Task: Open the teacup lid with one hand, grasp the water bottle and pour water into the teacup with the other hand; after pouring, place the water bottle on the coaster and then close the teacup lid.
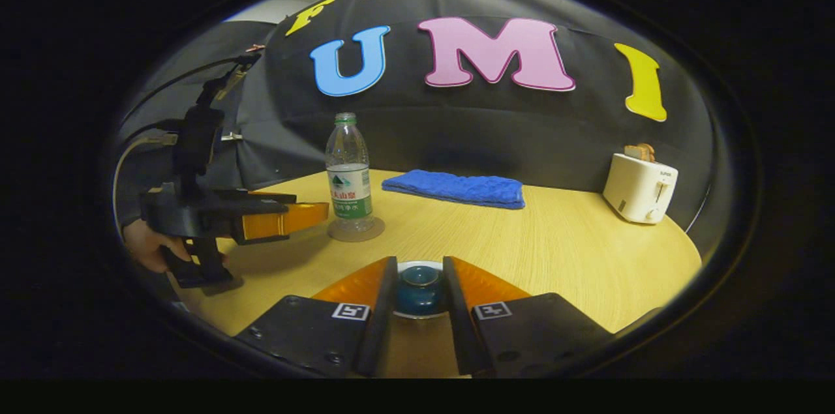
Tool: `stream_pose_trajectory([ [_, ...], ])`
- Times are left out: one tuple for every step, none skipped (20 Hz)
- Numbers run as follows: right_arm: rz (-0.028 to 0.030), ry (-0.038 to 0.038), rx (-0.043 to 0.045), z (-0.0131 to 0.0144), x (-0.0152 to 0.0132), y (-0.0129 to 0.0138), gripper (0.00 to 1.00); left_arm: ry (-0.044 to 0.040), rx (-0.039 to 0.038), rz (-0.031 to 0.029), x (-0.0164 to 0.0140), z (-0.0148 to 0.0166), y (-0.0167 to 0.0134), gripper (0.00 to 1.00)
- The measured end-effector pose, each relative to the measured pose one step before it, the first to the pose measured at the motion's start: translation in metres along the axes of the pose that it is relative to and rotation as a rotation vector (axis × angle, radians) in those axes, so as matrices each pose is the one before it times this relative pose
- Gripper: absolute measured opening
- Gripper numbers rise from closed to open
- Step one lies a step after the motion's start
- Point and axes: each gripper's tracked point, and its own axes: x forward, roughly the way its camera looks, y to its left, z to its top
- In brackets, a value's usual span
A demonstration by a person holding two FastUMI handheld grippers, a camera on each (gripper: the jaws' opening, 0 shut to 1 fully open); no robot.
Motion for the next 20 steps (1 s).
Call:
stream_pose_trajectory([
  [-0.00403,-0.00699,0.00591,0.00454,-0.00176,-0.00084,0.47,0.00124,0.00405,-0.00082,-0.00331,0.00142,-0.00063,0.88],
  [-0.00314,-0.00525,0.00626,0.00669,-0.00273,-0.00091,0.51,0.00349,0.00379,0.00069,-0.00343,0.00074,-0.00162,0.88],
  [-0.00679,0.00103,0.00871,0.00649,-0.00273,-0.00119,0.58,0.0064,0.0038,0.00012,-0.00496,0.00162,-0.00113,0.88],
  [-0.00915,0.00257,0.01084,0.00726,-0.00514,-0.00053,0.66,0.0087,0.0054,-0.00186,-0.00595,0.00093,-0.00292,0.88],
  [-0.01109,0.00178,0.01232,0.00891,-0.00435,-0.00097,0.76,0.01024,0.00153,-0.00532,-0.00695,0.00174,-0.00259,0.88],
  [-0.01073,0.00577,0.01233,0.00995,-0.00578,0.0011,0.85,0.01298,0.0006,-0.01009,-0.00721,0.00132,-0.00467,0.88],
  [-0.00941,0.00885,0.01188,0.01125,-0.00695,0.00254,0.88,0.01376,0.00208,-0.00926,-0.0074,0.00254,-0.00339,0.88],
  [-0.00706,0.00686,0.00814,0.01191,-0.00817,0.00296,0.9,0.01727,-0.00068,-0.01152,-0.00663,0.00207,-0.00341,0.88],
  [-0.01084,0.0016,0.00093,0.01372,-0.00834,0.0022,0.92,0.01502,-0.00345,-0.00448,-0.0077,0.00406,-0.00096,0.88],
  [-0.01751,-0.00007,-0.00627,0.01358,-0.00877,0.00048,0.94,0.00996,-0.00367,0.00013,-0.00758,0.00541,0.00101,0.88],
  [-0.02283,-0.00185,-0.01164,0.01228,-0.00816,-0.00196,0.96,0.00655,-0.00511,0.00342,-0.00914,0.00693,0.00115,0.88],
  [-0.02618,0.00032,-0.01403,0.01046,-0.00713,-0.0036,0.96,0.00324,-0.00435,0.00247,-0.00861,0.00743,0.00136,0.84],
  [-0.02607,0.00108,-0.00568,0.01014,-0.00597,-0.0044,0.97,0.00475,-0.00362,0.00516,-0.00838,0.00737,0.00227,0.88],
  [-0.0143,0.00529,-0.00067,0.00588,-0.00683,0.00035,0.97,0.00281,-0.00106,0.00631,-0.00854,0.00638,0.00236,0.88],
  [-0.01659,0.00493,-0.00057,0.00536,-0.00527,-0.00146,0.97,0.00312,-0.00289,0.00353,-0.00874,0.00681,0.0026,0.88],
  [-0.01846,0.0108,0.00226,0.00402,-0.00553,-0.00335,0.97,0.00394,-0.00283,0.00134,-0.00751,0.00578,0.00121,0.88],
  [-0.02021,0.00151,0.00805,0.00562,-0.0061,-0.00344,0.97,0.00066,-0.00154,0.00223,-0.00785,0.00657,0.00271,0.88],
  [-0.01814,0.00262,0.00642,0.00545,-0.00584,-0.00162,0.97,-0.00317,0.00136,0.00331,-0.00739,0.00653,0.00328,0.88],
  [-0.01943,0.00339,0.00137,0.0034,-0.00551,-0.00297,0.96,-0.00545,0.00093,0.00419,-0.0071,0.00717,0.00382,0.88],
  [-0.01026,0.00384,0.00042,0.00296,-0.00605,-0.00023,0.97,-0.00203,-0.00006,0.00173,-0.00421,0.00392,0.00243,0.84],
])
